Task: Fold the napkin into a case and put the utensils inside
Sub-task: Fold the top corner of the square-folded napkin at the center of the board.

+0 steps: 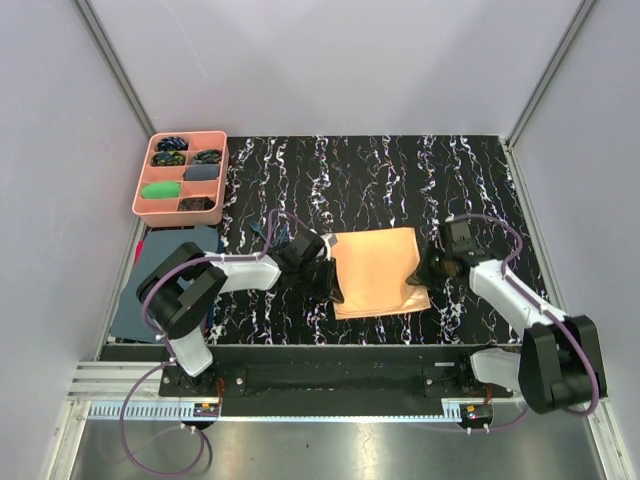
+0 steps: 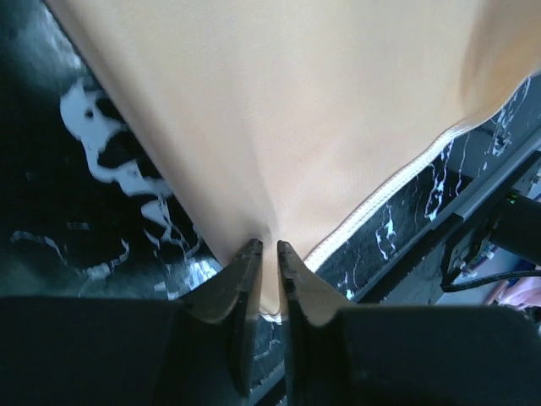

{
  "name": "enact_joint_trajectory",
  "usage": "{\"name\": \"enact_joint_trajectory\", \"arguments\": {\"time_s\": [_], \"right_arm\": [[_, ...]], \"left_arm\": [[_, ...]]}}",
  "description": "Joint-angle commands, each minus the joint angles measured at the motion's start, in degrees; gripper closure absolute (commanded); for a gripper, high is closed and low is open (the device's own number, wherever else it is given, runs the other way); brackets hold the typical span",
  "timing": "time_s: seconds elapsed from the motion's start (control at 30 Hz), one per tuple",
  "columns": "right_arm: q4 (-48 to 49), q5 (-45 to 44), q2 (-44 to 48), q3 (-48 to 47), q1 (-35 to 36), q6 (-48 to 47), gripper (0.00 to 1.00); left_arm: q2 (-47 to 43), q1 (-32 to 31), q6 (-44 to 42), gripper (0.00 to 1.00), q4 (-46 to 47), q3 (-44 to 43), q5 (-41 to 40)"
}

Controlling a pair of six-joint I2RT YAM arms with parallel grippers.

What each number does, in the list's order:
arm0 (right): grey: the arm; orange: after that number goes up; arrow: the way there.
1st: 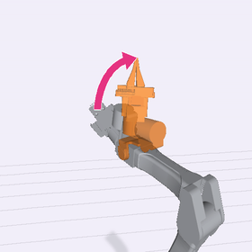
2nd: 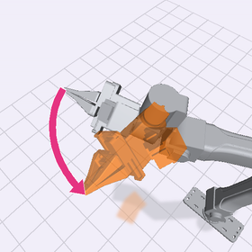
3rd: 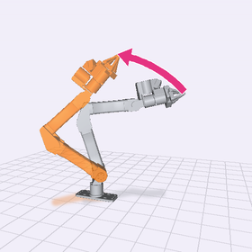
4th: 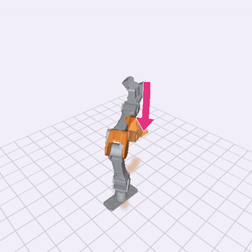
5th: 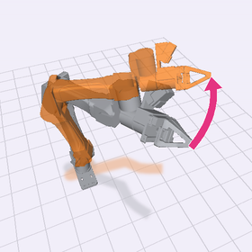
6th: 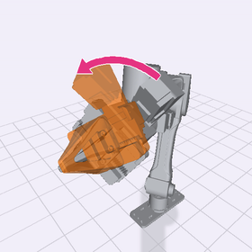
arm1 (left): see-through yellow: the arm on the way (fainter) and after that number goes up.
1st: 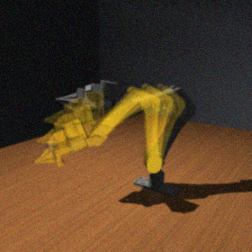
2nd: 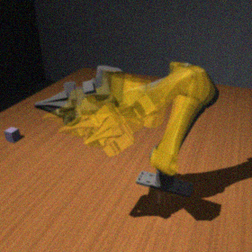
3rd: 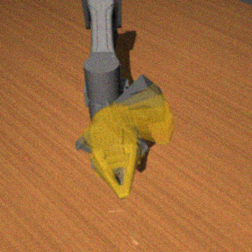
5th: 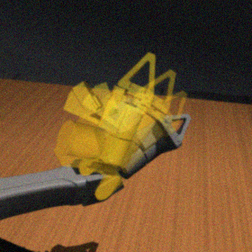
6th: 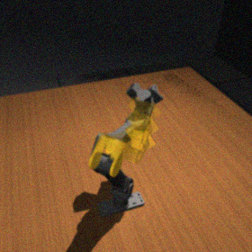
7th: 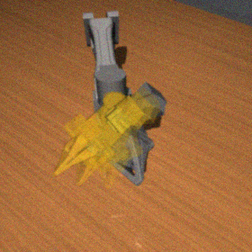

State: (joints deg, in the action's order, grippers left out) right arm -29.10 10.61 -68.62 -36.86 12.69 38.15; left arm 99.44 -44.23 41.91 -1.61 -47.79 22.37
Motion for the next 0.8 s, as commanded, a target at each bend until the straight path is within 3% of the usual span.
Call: {"name": "enact_joint_trajectory", "arguments": {"time_s": [0.0,0.13,0.43,0.77], "right_arm": [[8.71,9.23,-8.26,-8.48,0.05,-3.96,1.0],[10.99,14.17,-16.79,-15.94,2.16,-4.49,1.0],[14.24,20.23,-28.4,-26.14,6.73,-2.73,1.0],[15.3,22.96,-39.21,-35.03,9.72,-2.29,1.0]], "left_arm": [[-6.09,-0.33,0.63,0.75,-2.87,2.18,-5.14],[-9.52,-0.33,1.59,0.69,-3.23,1.74,-4.53],[-4.34,-1.03,8.18,0.81,8.1,10.08,1.01],[-4.95,-2.0,9.24,0.82,8.64,11.84,-1.27]]}}
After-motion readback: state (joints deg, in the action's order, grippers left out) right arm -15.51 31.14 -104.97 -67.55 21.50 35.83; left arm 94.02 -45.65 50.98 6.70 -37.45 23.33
